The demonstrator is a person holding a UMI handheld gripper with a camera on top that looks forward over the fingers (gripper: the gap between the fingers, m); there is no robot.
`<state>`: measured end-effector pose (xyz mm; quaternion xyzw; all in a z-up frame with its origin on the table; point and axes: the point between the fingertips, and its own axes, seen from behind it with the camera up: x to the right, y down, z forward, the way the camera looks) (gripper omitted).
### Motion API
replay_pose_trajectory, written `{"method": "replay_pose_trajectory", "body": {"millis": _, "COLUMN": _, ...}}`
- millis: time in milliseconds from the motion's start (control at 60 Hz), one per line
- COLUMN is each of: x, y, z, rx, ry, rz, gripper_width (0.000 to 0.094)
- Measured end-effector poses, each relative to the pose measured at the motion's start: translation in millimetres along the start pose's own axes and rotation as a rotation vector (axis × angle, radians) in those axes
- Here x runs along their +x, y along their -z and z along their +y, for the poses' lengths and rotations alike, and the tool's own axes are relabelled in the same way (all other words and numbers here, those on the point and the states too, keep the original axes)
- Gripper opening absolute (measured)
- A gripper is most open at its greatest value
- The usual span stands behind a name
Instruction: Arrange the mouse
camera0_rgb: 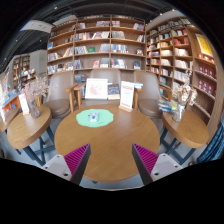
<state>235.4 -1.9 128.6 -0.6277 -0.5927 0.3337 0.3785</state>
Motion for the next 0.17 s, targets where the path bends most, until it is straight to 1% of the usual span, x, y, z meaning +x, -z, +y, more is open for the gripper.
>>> {"method": "replay_pose_trajectory", "body": {"millis": 167, "x": 13.4, "y": 12.5, "z": -10.8, "rx": 0.043, "ry": 0.018, "rz": 0.025, "gripper_width": 0.0860}}
